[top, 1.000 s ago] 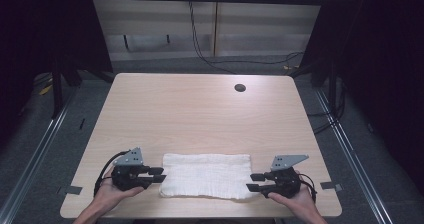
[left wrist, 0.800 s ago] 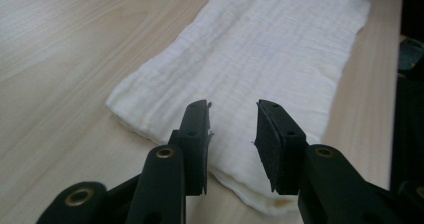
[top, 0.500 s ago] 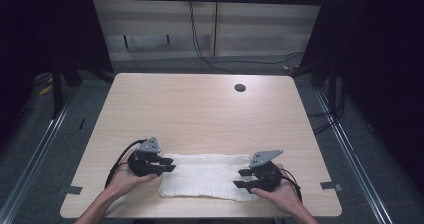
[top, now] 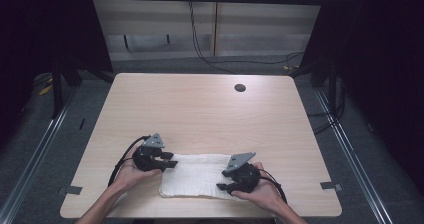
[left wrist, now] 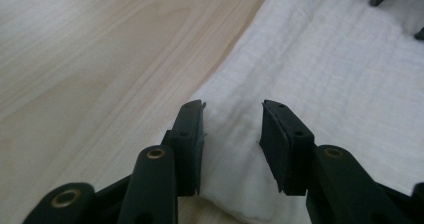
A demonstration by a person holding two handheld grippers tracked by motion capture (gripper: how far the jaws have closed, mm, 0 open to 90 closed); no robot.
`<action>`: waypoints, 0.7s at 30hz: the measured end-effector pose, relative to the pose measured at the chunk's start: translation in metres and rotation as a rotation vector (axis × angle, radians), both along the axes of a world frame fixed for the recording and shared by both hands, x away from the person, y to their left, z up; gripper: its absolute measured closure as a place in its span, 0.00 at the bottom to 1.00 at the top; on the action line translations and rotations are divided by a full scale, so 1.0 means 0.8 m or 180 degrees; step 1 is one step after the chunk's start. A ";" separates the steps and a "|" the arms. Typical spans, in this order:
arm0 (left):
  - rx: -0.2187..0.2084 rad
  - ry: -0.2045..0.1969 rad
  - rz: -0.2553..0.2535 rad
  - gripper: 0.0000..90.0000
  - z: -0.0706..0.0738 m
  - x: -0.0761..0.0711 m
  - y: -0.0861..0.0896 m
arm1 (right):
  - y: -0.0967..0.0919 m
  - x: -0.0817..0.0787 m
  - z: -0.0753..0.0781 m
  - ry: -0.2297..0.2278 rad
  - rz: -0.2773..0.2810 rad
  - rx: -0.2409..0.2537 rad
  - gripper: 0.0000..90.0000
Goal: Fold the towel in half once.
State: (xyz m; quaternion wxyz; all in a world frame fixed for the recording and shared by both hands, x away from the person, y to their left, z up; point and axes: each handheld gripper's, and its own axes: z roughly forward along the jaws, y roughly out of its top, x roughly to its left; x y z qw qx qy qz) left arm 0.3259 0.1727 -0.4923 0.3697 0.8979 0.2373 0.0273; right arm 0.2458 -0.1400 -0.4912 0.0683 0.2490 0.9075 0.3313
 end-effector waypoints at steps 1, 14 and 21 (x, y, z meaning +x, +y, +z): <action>0.0018 -0.0015 0.0001 0.66 -0.001 0.000 -0.001 | 0.000 -0.001 0.000 -0.0004 -0.0004 -0.0002 0.65; 0.0021 -0.0181 -0.0039 0.85 -0.006 -0.013 -0.034 | -0.032 -0.003 0.002 0.0135 -0.0035 0.0035 0.95; 0.0008 -0.0107 -0.0132 0.88 -0.005 -0.015 -0.055 | -0.058 0.000 0.002 0.0202 -0.0160 0.0066 0.94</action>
